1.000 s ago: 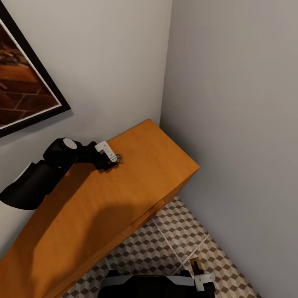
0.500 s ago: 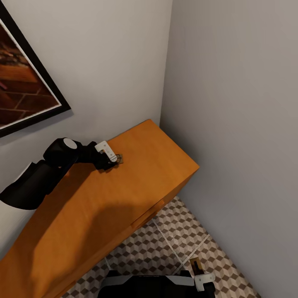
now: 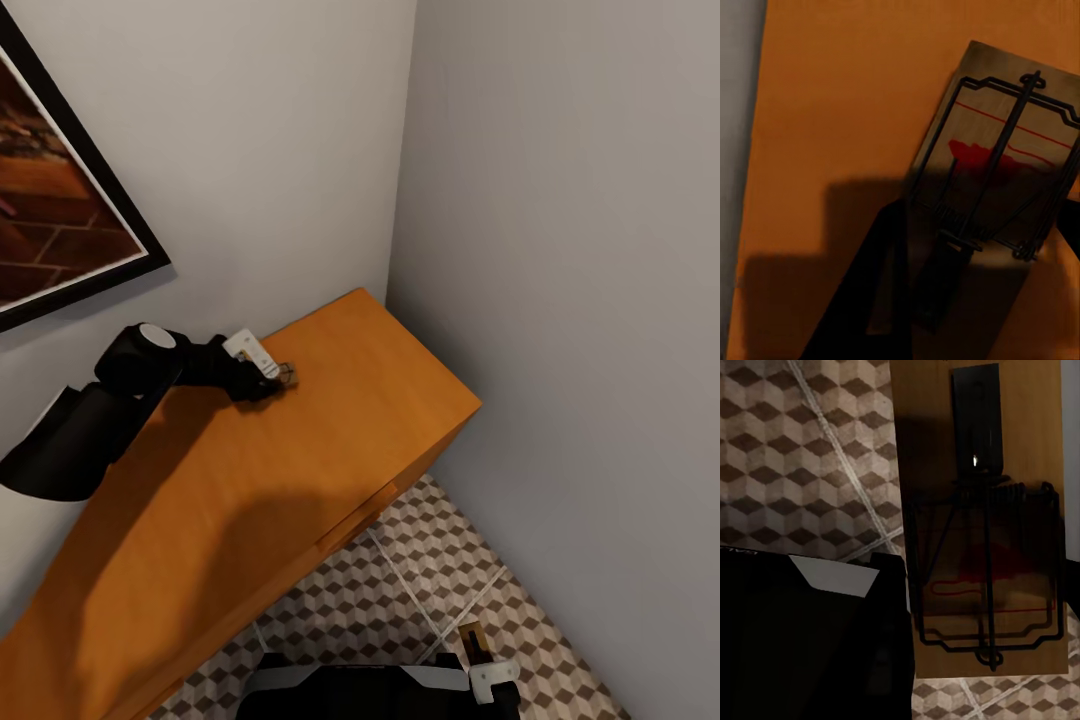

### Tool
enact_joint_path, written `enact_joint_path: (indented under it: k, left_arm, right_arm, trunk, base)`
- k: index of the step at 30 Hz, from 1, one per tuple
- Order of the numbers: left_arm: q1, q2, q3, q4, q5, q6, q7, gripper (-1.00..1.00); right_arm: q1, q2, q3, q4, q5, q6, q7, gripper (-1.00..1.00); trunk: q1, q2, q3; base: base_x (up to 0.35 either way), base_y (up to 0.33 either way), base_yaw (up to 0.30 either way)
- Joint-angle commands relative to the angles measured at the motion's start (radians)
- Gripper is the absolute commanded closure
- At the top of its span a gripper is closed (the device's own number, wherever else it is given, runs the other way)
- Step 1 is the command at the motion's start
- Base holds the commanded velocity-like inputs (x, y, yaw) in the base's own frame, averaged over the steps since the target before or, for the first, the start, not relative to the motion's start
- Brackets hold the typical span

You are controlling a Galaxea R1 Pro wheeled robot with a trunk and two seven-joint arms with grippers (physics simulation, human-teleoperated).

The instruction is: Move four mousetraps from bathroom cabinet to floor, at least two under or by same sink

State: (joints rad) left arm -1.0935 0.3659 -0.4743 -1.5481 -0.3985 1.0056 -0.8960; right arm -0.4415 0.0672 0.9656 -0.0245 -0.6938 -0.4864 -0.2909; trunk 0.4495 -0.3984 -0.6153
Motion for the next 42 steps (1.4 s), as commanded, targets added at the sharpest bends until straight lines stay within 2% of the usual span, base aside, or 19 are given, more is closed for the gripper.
enact_joint_path:
  k: [1, 6, 22, 42]
  left_arm:
    - [-0.001, -0.003, 0.009, -0.001, -0.011, 0.003, -0.009, 1.00]
    - [-0.001, -0.010, 0.025, -0.001, -0.011, 0.004, -0.009, 1.00]
    - [-0.002, -0.016, 0.029, -0.001, -0.011, 0.004, -0.009, 1.00]
    - [-0.002, -0.015, 0.029, -0.001, -0.011, 0.004, -0.009, 1.00]
  right_arm:
    - [0.000, 0.000, 0.008, 0.000, -0.006, -0.001, -0.007, 1.00]
    - [0.000, 0.000, 0.008, 0.000, -0.006, -0.001, -0.007, 1.00]
    - [0.000, 0.000, 0.008, 0.000, -0.006, -0.001, -0.007, 1.00]
    - [0.000, 0.000, 0.008, 0.000, -0.006, -0.001, -0.007, 1.00]
  trunk:
    - [0.001, -0.002, -0.001]
    - [0.001, -0.002, -0.001]
    - [0.001, -0.002, -0.001]
    - [0.001, -0.002, -0.001]
  base:
    - [0.000, 0.000, 0.000]
    - [0.000, 0.000, 0.000]
    - [-0.005, -0.001, 0.000]
    - [-0.262, -0.150, 0.000]
